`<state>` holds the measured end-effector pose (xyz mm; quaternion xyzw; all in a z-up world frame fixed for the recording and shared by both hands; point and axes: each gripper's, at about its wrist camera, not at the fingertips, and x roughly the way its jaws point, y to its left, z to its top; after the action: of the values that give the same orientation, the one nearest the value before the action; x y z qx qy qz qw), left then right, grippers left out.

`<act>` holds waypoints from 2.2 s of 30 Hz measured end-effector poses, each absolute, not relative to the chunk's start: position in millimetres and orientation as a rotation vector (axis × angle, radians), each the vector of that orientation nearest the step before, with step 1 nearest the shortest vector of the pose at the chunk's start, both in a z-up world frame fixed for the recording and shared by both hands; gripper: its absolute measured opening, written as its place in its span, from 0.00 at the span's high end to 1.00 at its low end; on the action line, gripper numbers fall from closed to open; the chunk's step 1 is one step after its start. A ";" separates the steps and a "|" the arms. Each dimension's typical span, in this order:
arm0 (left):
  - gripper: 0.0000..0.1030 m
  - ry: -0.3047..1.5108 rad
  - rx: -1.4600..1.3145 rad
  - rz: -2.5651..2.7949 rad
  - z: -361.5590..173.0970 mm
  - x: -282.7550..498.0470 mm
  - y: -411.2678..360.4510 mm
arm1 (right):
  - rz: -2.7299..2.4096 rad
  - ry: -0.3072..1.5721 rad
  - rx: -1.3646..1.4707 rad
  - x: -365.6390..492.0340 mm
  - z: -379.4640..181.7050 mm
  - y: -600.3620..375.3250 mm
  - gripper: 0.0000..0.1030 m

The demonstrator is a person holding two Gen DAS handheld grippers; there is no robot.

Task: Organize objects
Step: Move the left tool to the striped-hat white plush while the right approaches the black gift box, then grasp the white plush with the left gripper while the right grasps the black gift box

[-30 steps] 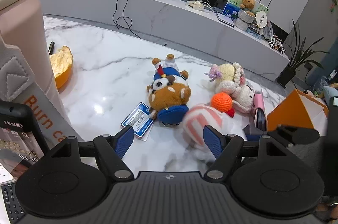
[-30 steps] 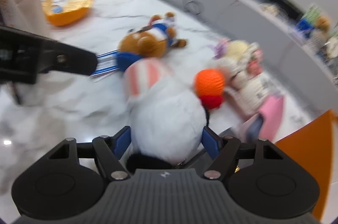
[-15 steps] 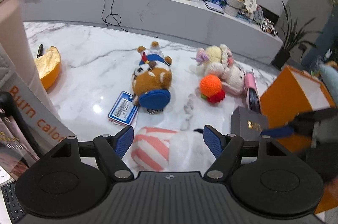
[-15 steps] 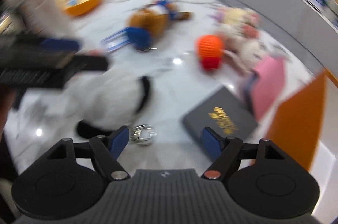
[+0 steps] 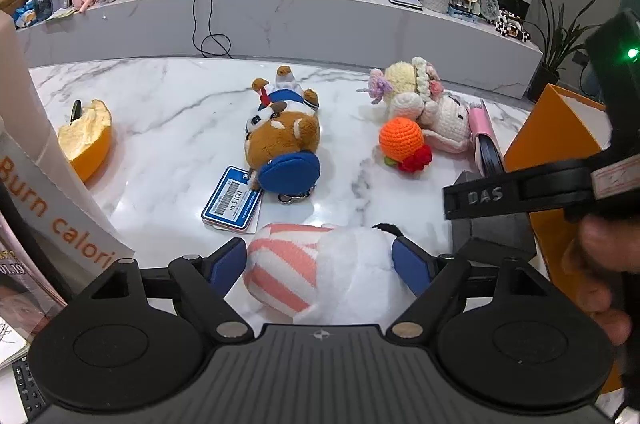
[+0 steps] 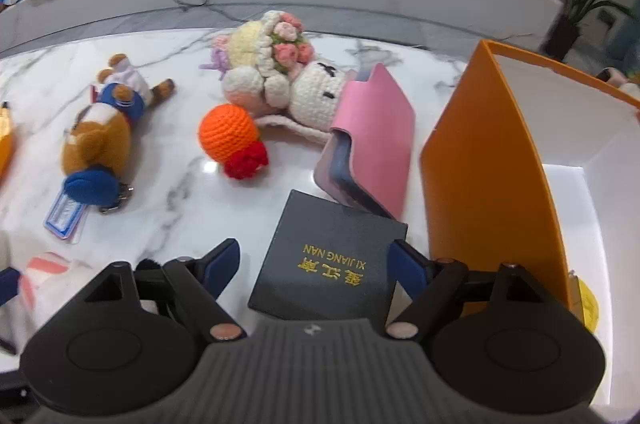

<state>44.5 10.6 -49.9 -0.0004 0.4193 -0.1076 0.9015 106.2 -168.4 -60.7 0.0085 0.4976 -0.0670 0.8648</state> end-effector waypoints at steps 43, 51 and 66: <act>0.05 0.883 0.049 -0.333 -50.8 31.1 8.6 | -0.217 1.025 0.256 87.7 -87.2 -165.6 0.26; 0.03 0.910 0.020 -0.348 -52.5 30.0 10.2 | -0.142 1.070 0.240 74.4 -87.7 -161.3 0.26; 0.11 1.097 -0.169 -0.494 -82.4 10.8 17.0 | -0.003 1.153 0.288 47.1 -81.7 -163.4 0.26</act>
<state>10.8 17.0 -82.4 -0.0795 0.5153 -0.2321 0.8212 47.1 -163.4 -81.7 0.1359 0.5432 -0.0013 0.8286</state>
